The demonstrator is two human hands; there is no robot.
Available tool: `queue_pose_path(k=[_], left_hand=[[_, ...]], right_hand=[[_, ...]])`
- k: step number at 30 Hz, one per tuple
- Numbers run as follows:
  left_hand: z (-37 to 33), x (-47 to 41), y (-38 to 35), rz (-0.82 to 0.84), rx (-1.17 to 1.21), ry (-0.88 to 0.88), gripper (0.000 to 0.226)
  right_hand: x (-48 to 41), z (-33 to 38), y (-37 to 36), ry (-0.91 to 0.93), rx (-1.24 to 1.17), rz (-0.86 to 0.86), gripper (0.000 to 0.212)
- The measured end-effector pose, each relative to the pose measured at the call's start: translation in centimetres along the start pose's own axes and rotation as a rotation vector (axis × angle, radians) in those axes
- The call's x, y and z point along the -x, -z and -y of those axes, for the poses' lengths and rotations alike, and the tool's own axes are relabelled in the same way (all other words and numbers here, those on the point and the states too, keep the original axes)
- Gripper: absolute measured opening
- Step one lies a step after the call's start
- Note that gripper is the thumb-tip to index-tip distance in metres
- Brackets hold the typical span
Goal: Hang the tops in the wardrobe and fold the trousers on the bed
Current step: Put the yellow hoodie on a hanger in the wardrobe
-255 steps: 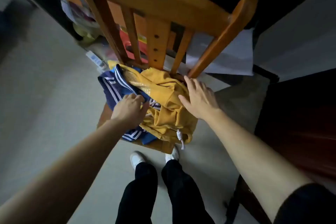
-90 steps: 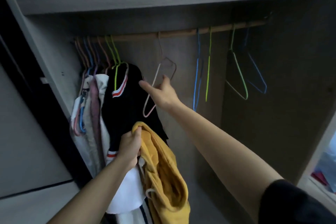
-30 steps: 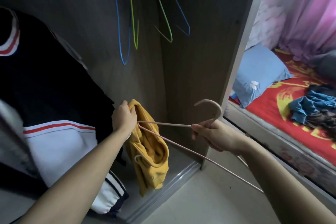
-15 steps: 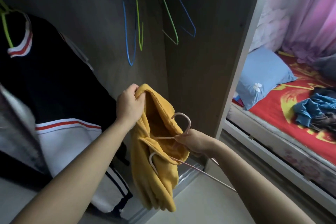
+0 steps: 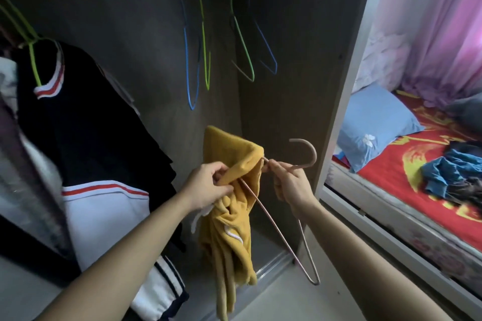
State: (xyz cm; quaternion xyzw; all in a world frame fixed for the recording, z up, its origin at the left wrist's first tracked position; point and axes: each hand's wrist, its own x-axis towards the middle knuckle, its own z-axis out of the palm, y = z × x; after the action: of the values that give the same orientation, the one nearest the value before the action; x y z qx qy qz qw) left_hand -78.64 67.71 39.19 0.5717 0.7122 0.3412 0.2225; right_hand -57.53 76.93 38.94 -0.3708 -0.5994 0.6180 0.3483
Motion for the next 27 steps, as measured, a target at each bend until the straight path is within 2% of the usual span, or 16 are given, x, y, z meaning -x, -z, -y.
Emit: queue_pose_path(k=[2, 3, 5, 6, 8, 11, 13, 17, 19, 22, 27], left_hand=[[1.2, 0.7, -0.1, 0.102, 0.241, 0.135, 0.045], [1.7, 0.8, -0.2, 0.107, 0.386, 0.191, 0.045], [2.3, 0.4, -0.6, -0.031, 0.566, 0.279, 0.020], [2.6, -0.1, -0.7, -0.146, 0.557, 0.315, 0.012], [3.1, -1.6, -0.7, -0.334, 0.432, 0.359, 0.017], [2.7, -3.7, -0.1, -0.470, 0.330, 0.318, 0.035], [1.8, -4.9, 0.7, -0.497, 0.330, 0.253, 0.045], [-0.5, -6.7, 2.0, -0.280, 0.627, 0.200, 0.037], [-1.1, -6.6, 1.8, -0.206, 0.632, 0.164, 0.044], [-0.9, -5.7, -0.1, -0.121, 0.420, 0.144, 0.080], [-1.0, -3.2, -4.7, 0.258, 0.023, 0.363, 0.144]], right_hand=[[0.0, 0.8, 0.4, 0.023, -0.084, -0.001, 0.037], [-0.1, 1.3, 0.6, 0.029, -0.109, 0.005, 0.037], [-0.2, 2.2, 0.9, 0.053, -0.114, 0.031, 0.035], [-0.1, 2.7, 1.0, 0.067, -0.108, 0.043, 0.035], [0.0, 3.5, 1.2, 0.088, -0.112, 0.052, 0.036], [0.2, 4.8, 1.9, 0.143, -0.102, 0.062, 0.037], [0.4, 5.5, 2.4, 0.184, -0.099, 0.081, 0.038], [0.8, 6.3, 2.5, 0.192, -0.066, 0.108, 0.037], [1.0, 6.2, 2.6, 0.180, -0.095, 0.067, 0.037], [0.9, 6.2, 3.1, 0.171, -0.126, 0.000, 0.036], [0.9, 6.1, 3.3, 0.139, -0.125, -0.033, 0.037]])
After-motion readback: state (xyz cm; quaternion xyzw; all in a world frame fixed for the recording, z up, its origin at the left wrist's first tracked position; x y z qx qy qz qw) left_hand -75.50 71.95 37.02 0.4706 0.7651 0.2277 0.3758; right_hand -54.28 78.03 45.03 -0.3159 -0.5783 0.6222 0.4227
